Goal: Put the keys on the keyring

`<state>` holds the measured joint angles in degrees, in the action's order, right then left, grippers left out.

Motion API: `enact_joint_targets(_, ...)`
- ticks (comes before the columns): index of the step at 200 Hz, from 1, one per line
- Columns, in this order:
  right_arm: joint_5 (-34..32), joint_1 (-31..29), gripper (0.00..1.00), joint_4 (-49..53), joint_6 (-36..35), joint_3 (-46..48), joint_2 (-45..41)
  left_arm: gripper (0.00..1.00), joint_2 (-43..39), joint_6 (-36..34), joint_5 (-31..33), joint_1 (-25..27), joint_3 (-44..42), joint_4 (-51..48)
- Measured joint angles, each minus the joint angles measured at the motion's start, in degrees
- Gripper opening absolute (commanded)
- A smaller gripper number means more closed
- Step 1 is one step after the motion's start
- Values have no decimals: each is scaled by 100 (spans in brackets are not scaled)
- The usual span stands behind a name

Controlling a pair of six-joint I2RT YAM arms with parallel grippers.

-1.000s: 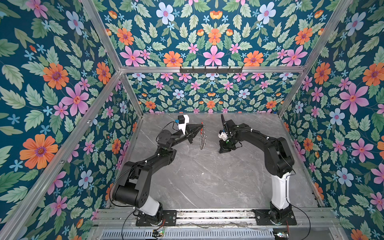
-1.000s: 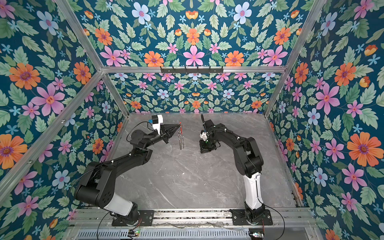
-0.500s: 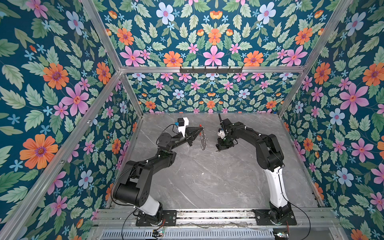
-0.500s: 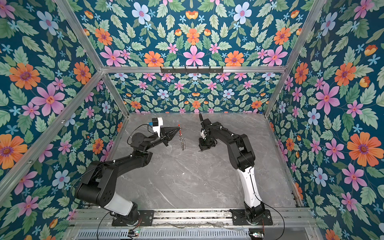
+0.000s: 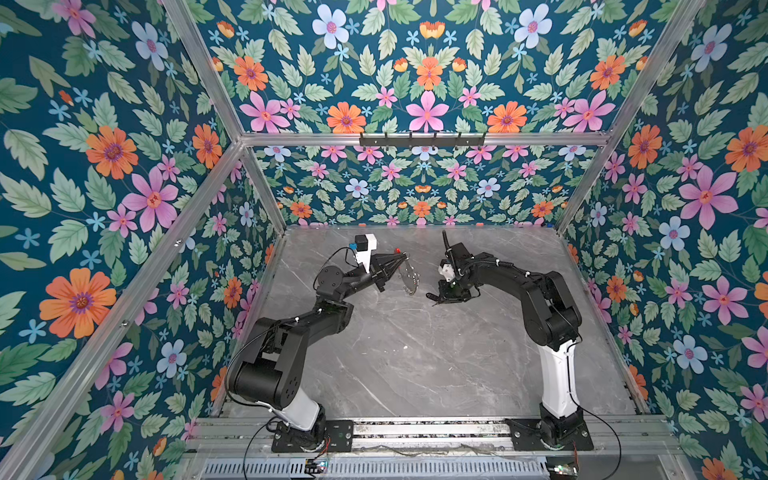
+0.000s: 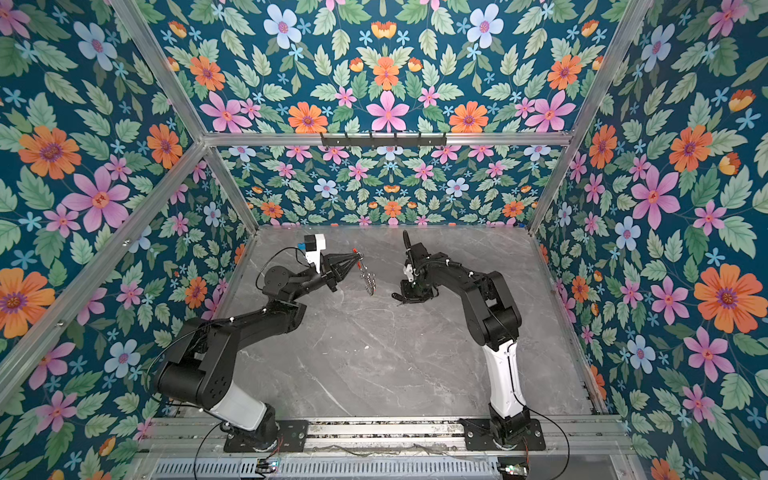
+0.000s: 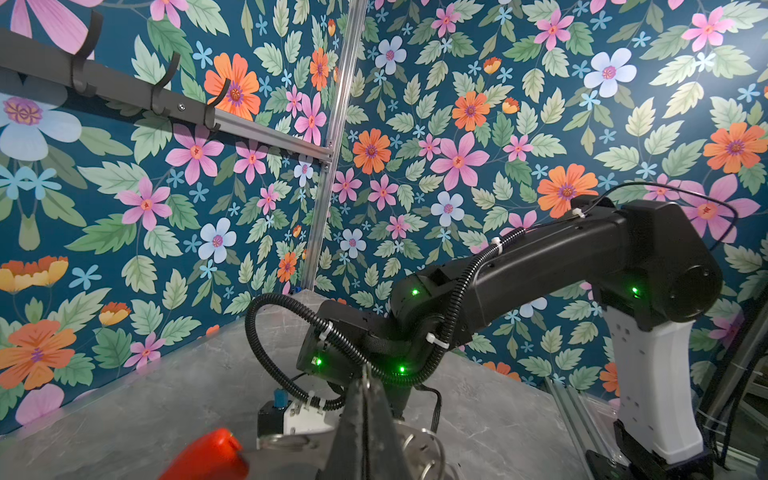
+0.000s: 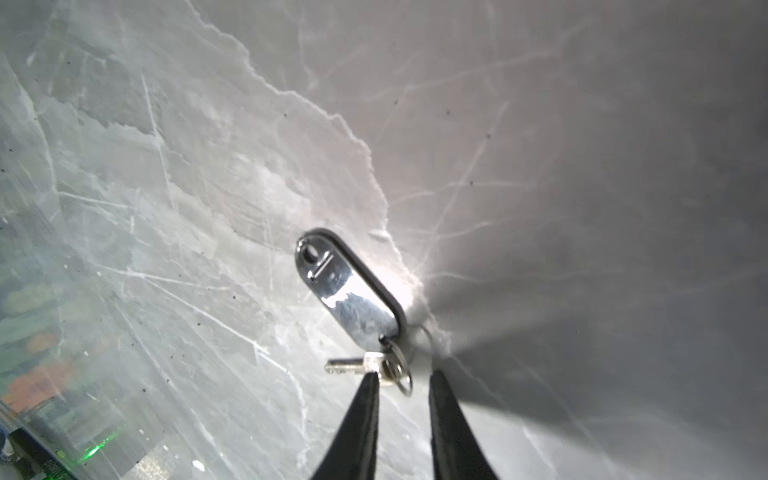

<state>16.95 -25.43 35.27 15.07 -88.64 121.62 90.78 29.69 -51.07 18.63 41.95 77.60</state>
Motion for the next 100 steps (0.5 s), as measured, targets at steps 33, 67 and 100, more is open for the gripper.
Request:
enact_joint_targets(33,70,0,23,-363,286,304,-146,0,-9,33,-2,0,-46,37)
enact_joint_targets(67,219,0,13,-645,472,466,-179,0,-31,33,0,0,-46,46)
enact_joint_targets(100,293,0,5,-767,599,546,-192,0,-37,33,0,0,-50,46)
